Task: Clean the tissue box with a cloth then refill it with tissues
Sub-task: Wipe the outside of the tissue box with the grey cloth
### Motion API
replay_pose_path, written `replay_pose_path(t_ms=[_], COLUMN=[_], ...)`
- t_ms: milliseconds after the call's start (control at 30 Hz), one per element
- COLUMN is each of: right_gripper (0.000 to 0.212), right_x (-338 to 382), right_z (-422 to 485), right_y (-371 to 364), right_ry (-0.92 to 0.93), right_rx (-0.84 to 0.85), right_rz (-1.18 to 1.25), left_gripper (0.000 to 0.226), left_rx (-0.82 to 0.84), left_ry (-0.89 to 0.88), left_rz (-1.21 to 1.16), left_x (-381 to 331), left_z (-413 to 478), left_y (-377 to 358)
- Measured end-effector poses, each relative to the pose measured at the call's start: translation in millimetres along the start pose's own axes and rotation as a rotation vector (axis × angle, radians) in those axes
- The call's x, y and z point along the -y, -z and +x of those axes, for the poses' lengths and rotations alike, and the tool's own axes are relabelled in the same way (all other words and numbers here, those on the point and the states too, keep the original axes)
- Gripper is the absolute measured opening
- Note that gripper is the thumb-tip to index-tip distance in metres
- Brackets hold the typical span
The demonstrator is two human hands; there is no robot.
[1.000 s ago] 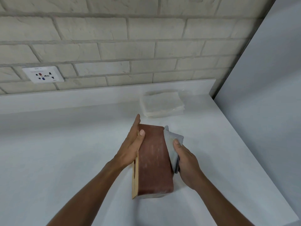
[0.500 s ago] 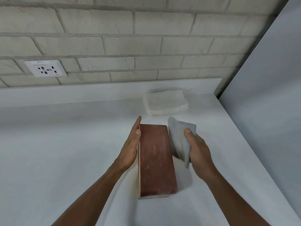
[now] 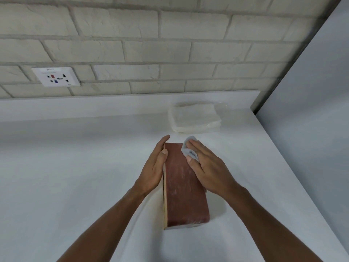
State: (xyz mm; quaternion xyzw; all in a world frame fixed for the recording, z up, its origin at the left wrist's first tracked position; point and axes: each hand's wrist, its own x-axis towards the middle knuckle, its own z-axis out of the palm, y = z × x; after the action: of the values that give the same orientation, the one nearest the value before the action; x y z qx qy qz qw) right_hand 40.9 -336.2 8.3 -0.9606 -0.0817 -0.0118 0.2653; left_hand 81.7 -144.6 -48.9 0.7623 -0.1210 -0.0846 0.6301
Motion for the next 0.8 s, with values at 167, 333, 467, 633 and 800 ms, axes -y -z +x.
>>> replay_pose_path(t_ms=[167,333,467,633,800], right_gripper=[0.047,0.044,0.048,0.047,0.053], right_x=[-5.5,1.3,17.8,-17.2,0.7], right_z=[-9.8,19.6,20.3,26.0,-5.4], right_y=[3.4,5.8,-4.6,13.4,-3.9], right_ry=[0.069,-0.008,0.180,-0.072,0.192], right_rx=[-0.006,0.054,0.161,0.120,0.209], right_rz=[-0.024,0.030,-0.063,-0.158,-0.101], left_gripper=[0.045,0.046,0.045,0.046,0.044], left_rx=[-0.002,-0.001,0.004,0.011,0.004], left_ry=[-0.013,-0.010,-0.033,-0.002,-0.006], left_rz=[0.006,0.033,0.033,0.027,0.018], left_x=[3.3,1.9,5.7,2.1,-1.8], left_z=[-0.3,0.7,1.6,-0.4,-2.6], left_y=[-0.4,1.2,1.8,1.8,1.0])
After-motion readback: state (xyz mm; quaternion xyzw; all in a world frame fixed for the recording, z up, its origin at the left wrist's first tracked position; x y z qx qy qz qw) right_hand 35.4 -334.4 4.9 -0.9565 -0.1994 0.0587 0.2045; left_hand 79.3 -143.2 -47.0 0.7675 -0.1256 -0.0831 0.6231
